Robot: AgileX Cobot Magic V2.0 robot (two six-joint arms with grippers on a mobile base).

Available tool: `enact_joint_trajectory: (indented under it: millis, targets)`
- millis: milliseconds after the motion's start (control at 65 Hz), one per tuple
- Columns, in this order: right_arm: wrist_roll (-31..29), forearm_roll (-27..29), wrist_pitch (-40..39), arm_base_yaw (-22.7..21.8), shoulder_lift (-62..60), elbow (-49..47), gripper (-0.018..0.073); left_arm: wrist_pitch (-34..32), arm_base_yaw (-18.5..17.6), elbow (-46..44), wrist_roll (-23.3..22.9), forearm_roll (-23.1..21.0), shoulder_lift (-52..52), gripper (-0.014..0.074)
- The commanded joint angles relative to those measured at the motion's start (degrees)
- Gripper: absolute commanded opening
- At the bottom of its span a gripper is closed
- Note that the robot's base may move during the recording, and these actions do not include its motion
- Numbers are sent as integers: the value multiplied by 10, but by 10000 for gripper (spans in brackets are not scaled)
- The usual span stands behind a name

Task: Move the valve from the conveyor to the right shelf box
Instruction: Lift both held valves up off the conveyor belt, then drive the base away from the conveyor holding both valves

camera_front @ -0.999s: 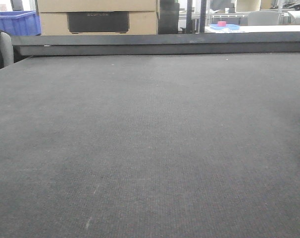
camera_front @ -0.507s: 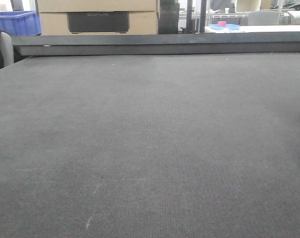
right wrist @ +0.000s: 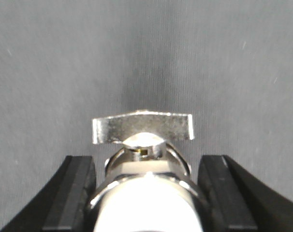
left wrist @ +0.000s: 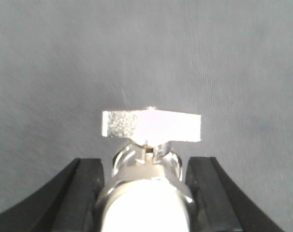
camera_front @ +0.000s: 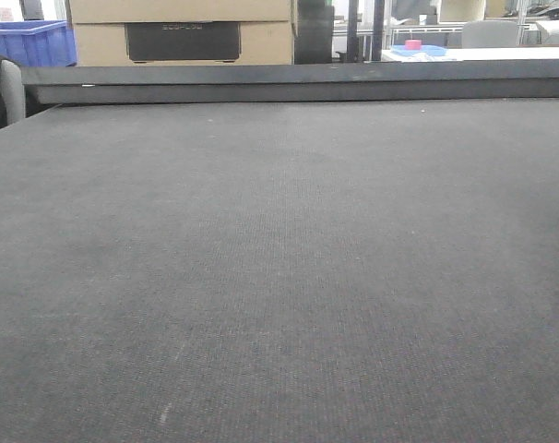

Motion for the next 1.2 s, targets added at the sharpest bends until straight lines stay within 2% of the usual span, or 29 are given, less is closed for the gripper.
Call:
enact_joint_trajectory:
  millis: [0, 154, 323, 569, 846, 1184]
  targets:
    - [-6, -4, -81, 0, -53, 34, -162, -79, 1, 51, 2, -9, -71, -111]
    - [-6, -4, -160, 0, -133, 101, -162, -129, 1, 131, 2, -9, -171, -111]
    - [-6, -4, -208, 0, -219, 147, -162, -175, 1, 191, 2, -9, -276, -111]
    - [-6, -4, -238, 0, -305, 157, -162, -182, 1, 199, 2, -9, -387, -111]
    - [-6, -4, -261, 0, -349, 157, -162, -182, 1, 199, 2, -9, -453, -111]
    - [-6, -4, -263, 0, -349, 157, -162, -182, 1, 199, 2, -9, -458, -111]
